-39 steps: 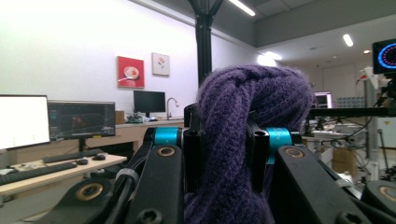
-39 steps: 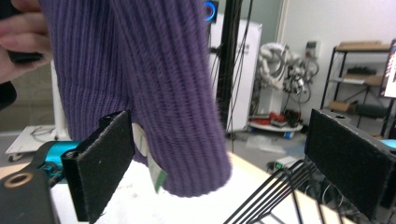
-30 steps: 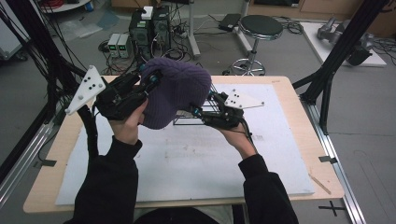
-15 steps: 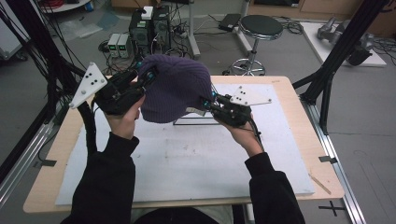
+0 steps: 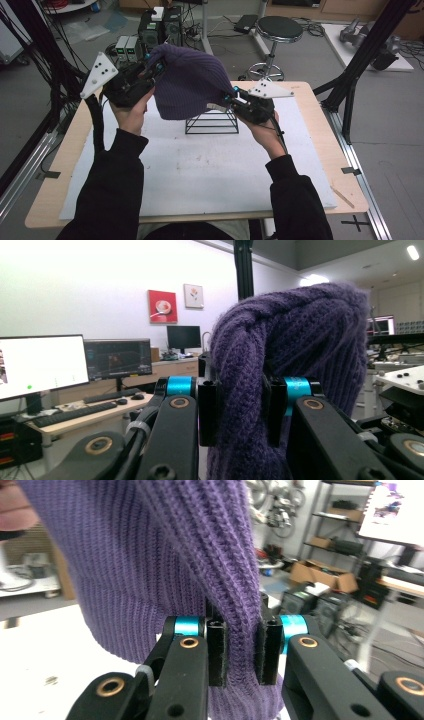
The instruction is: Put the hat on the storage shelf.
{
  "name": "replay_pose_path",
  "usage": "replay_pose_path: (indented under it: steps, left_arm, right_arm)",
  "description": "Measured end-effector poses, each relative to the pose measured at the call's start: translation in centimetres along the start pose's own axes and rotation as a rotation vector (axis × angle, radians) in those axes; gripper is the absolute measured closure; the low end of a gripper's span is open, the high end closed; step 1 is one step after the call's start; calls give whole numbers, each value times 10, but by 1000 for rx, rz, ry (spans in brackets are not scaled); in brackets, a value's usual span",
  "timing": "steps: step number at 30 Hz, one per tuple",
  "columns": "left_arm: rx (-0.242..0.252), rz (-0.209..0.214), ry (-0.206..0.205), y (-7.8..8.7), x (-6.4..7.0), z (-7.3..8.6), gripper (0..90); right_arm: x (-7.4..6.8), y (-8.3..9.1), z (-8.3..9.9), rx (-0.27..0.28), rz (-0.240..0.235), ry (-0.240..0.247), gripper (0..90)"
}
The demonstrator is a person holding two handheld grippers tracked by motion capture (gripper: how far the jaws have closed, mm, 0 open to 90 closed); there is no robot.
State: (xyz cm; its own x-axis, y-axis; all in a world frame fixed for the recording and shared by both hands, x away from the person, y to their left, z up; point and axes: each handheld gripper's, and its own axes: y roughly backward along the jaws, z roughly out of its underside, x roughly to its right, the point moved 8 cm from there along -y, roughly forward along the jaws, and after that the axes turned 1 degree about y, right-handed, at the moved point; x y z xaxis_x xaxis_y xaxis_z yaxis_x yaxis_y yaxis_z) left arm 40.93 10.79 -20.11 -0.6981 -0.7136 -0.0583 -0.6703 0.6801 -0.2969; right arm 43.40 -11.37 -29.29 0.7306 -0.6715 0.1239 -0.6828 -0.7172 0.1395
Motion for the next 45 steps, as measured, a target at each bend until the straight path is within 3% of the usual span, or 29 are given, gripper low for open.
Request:
replay_pose_path:
  steps: [5,6,14,17,22,26,29,31,33,34,37,41,45]
  left_arm:
    - [11,-14,-2,-17,-10,-4,759]
    - [9,-27,-7,-20,-13,-4,759]
    - [-6,-50,-16,-38,-28,-9,759]
    - [-24,-54,-34,-43,-29,-6,756]
    - [-45,-72,-80,-52,-26,4,755]
    - [-54,-80,-68,-55,-25,6,754]
    - [-58,-81,-76,-57,-25,9,754]
    - [-58,-90,-112,-62,-22,18,754]
    - [-62,-95,-119,-64,-21,22,754]
    - [-74,-93,-122,-66,-20,26,754]
    - [-92,-86,-126,-71,-17,36,754]
    - [-105,-74,-99,-70,-14,51,753]
    - [-113,-68,-80,-67,-12,64,748]
  right_arm:
    - [13,-3,-11,-5,68,-17,801]
    - [16,-6,-17,-13,101,-6,801]
    - [26,-11,-30,-14,163,23,801]
    - [31,-13,-27,-31,184,33,798]
    - [39,-15,-22,-60,264,59,798]
    - [42,-16,-20,-65,285,78,796]
    - [43,-17,-15,-75,316,68,781]
    - [45,-20,-10,-83,351,83,779]
    - [45,-21,-7,-84,365,83,779]
    - [47,-22,3,-100,381,64,781]
    - [48,-23,12,-116,381,44,782]
    - [50,-19,28,-110,358,-11,786]
    - [49,-16,38,-118,348,-26,787]
